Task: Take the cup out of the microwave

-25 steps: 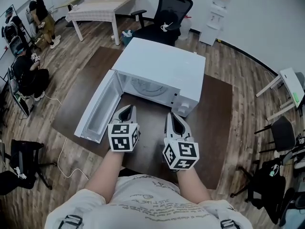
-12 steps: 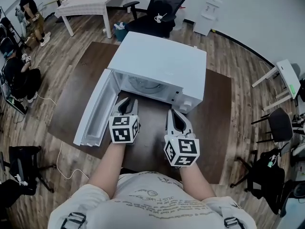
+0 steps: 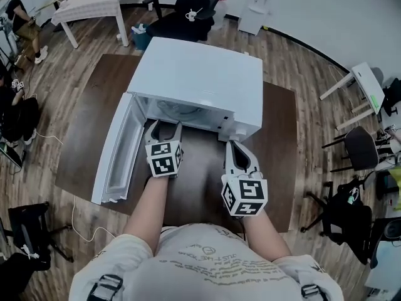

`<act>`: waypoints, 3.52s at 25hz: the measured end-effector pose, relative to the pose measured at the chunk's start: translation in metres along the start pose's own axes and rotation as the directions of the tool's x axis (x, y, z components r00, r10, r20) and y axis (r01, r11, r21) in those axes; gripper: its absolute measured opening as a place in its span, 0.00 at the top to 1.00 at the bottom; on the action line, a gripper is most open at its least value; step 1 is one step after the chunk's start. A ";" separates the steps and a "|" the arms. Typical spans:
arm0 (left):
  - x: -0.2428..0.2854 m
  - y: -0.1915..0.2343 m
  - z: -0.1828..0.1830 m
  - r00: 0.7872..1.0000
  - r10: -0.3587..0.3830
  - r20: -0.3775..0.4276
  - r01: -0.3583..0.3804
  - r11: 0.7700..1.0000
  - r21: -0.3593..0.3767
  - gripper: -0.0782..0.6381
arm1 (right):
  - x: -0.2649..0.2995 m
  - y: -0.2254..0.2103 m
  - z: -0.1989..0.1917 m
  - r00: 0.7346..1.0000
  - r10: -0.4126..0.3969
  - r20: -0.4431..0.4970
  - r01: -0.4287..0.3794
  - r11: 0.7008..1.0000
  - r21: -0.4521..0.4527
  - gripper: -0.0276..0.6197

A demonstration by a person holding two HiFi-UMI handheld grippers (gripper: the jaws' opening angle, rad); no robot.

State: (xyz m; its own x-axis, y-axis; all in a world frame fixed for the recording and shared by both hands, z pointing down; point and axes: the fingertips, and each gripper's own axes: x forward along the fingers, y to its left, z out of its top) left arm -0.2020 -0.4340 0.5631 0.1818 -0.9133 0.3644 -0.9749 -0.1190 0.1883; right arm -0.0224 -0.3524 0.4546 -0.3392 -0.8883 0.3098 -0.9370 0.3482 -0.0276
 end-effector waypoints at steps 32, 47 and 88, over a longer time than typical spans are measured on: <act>0.128 0.018 -0.039 0.989 0.126 -0.078 -0.117 0.986 0.120 0.33 | 0.019 -0.037 -0.031 0.989 -0.107 -0.104 0.103 0.994 -0.040 0.94; 0.147 0.020 -0.036 0.985 0.170 -0.044 -0.159 0.971 0.177 0.33 | 0.022 -0.042 -0.044 0.981 -0.129 -0.142 0.120 0.990 -0.072 0.94; 0.026 0.012 -0.009 0.995 0.094 0.028 -0.098 0.976 0.196 0.36 | 0.012 -0.005 -0.041 0.996 -0.002 -0.086 0.003 1.000 0.015 0.94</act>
State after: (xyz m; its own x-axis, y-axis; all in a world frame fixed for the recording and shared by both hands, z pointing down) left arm -0.2073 -0.4560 0.5833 0.0857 -0.9310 0.3549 -0.9942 -0.1031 -0.0303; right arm -0.0184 -0.3523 0.4969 -0.3293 -0.8600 0.3899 -0.9391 0.3412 -0.0404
